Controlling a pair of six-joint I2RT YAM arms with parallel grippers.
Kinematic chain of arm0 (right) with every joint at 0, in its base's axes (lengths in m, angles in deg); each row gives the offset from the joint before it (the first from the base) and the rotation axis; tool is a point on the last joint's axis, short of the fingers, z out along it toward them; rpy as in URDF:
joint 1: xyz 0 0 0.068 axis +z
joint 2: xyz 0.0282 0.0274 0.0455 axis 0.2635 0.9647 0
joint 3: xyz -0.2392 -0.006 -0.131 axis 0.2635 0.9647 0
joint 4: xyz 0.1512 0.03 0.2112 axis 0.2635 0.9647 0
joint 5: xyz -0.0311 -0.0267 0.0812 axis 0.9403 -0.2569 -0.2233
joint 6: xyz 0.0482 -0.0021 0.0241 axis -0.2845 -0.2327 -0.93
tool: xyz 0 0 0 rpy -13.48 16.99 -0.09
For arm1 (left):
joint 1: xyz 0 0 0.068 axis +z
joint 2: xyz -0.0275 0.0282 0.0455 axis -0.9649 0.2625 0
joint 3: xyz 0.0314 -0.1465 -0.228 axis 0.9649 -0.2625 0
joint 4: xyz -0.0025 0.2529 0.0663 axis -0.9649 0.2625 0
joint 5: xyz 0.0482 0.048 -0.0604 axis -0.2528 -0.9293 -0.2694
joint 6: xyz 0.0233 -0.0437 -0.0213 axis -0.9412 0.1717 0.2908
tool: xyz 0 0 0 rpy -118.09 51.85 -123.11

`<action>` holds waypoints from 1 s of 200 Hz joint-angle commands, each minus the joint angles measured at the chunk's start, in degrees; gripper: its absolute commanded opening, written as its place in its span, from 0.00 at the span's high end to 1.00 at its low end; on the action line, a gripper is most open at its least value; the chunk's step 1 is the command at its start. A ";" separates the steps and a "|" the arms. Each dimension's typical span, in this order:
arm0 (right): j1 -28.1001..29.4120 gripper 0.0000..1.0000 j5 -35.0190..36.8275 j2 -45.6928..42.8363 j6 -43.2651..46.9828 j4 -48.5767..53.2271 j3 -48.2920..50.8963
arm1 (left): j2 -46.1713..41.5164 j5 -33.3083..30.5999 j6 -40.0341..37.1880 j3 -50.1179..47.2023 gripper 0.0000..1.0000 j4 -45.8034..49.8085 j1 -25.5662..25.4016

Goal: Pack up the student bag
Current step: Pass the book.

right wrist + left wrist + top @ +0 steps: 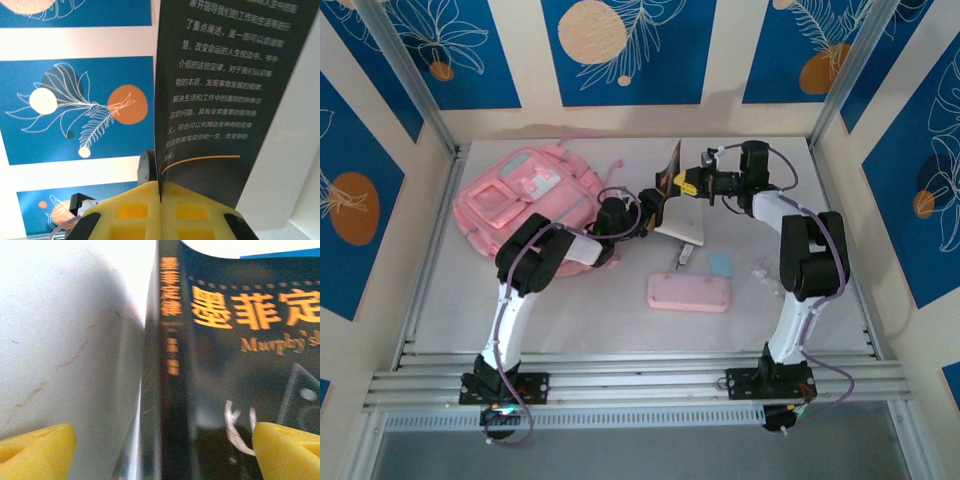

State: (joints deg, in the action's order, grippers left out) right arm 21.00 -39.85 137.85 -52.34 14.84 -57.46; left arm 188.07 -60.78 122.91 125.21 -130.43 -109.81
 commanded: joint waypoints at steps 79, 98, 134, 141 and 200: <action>-1.70 1.00 -2.27 -1.08 3.35 0.39 15.32 | -0.66 1.54 1.97 -2.36 0.15 -4.72 -0.21; -3.63 1.00 -0.14 -1.94 9.43 8.38 15.95 | -0.49 1.84 1.88 -1.93 0.17 -4.65 -0.22; -6.15 0.96 8.28 -2.71 23.33 27.15 13.98 | -0.10 3.52 1.38 -0.63 0.22 -4.42 -0.31; -6.32 0.90 10.33 -2.80 24.99 29.29 13.57 | -0.15 3.99 1.02 -0.31 0.24 -4.15 -0.26; -4.68 0.40 31.19 -6.04 37.82 45.33 8.13 | -1.83 8.30 -4.16 -0.56 0.39 2.38 -0.39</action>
State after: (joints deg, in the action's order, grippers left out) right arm 15.57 -20.40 135.40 -22.26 50.14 -46.73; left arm 188.07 -56.35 122.41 123.68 -130.38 -109.77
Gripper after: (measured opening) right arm 0.589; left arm 0.634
